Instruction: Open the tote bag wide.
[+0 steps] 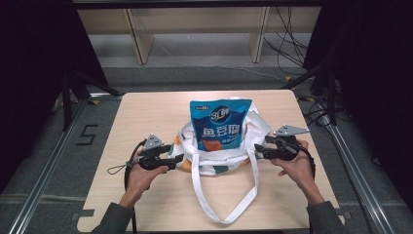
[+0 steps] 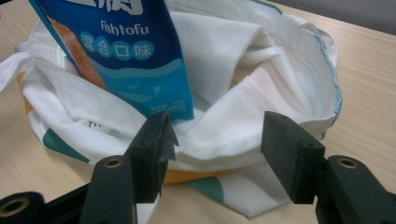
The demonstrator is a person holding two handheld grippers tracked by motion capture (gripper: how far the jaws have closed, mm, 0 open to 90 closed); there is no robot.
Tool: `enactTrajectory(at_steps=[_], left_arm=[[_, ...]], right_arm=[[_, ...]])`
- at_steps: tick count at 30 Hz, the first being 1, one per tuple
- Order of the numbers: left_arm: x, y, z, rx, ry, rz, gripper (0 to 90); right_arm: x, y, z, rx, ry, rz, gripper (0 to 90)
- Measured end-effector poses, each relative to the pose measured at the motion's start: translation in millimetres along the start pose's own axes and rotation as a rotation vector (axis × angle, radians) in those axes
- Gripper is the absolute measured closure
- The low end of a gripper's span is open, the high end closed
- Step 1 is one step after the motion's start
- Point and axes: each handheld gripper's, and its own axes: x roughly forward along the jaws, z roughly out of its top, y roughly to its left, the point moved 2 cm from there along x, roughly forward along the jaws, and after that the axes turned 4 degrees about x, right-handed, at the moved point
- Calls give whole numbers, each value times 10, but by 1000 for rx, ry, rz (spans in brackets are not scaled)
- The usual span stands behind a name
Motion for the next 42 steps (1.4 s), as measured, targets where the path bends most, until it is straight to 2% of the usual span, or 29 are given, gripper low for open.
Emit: enactTrajectory(at_steps=[6,7,9,11,12,13,14,15,16,18,19,20,21,22,23,24,25,27,28,30,31,33,34,35,38,39,40,41,42], left_arm=[[-32,-42,-41,24,21,-8,309],[-27,-53,-44,16,12,-9,304],[-37,-69,-56,13,17,-12,301],[-52,-81,-70,12,21,-13,298],[-52,-86,-78,14,13,-12,297],[-60,-91,-87,15,16,-9,294],[-70,-80,-102,36,30,-13,291],[-63,-96,-110,16,20,-8,290],[-62,-101,-123,18,21,-8,287],[-61,-119,-143,16,27,-8,280],[-65,-124,-151,17,26,-12,278],[-75,-134,-158,15,28,-5,278],[-91,-130,-171,27,37,-13,277],[-90,-147,-177,7,19,-11,276],[-113,-137,-186,23,34,-14,272],[-119,-158,-195,1,24,-12,267],[-122,-174,-204,-11,11,-7,263],[-137,-186,-223,-7,14,-5,256],[-140,-188,-231,-1,15,-1,254],[-154,-184,-264,22,33,2,247],[-148,-201,-270,3,27,7,247],[-152,-202,-284,19,19,14,245],[-159,-203,-294,19,27,19,238],[-155,-222,-319,-1,26,22,232],[-147,-264,-372,18,44,12,229],[-153,-264,-384,41,52,1,227],[-146,-290,-389,32,39,2,227],[-155,-301,-394,41,46,4,225],[-164,-296,-401,65,53,-1,223]], right_arm=[[-10,26,-27,16,12,9,422],[-6,29,-32,16,11,2,422],[-8,9,-26,-17,2,-6,420],[-23,24,-26,-13,4,-4,418],[-34,55,-33,16,22,12,418],[-36,41,-32,-5,14,8,417],[-41,46,-35,-3,15,9,416],[-40,68,-46,15,1,5,415],[-47,53,-44,-5,-1,0,412],[-58,53,-58,0,1,7,408],[-69,75,-71,20,11,11,406],[-61,77,-79,15,-9,9,404],[-65,80,-85,15,-4,20,399],[-80,79,-92,10,-2,7,396],[-81,65,-92,-7,-9,9,393],[-81,84,-98,3,-19,7,391],[-81,70,-99,-8,-24,13,389],[-89,72,-107,-1,-22,10,382],[-92,89,-115,18,-16,12,381],[-88,69,-120,-2,-22,4,370],[-93,71,-121,1,-18,4,365],[-108,93,-124,20,-11,12,364],[-111,75,-120,1,-25,6,360],[-122,91,-127,16,-18,4,356],[-139,88,-162,0,-18,2,350],[-145,94,-175,1,-17,0,347],[-153,112,-189,16,-10,-4,343],[-161,122,-196,20,-8,0,342],[-170,106,-199,1,-13,-1,341]])
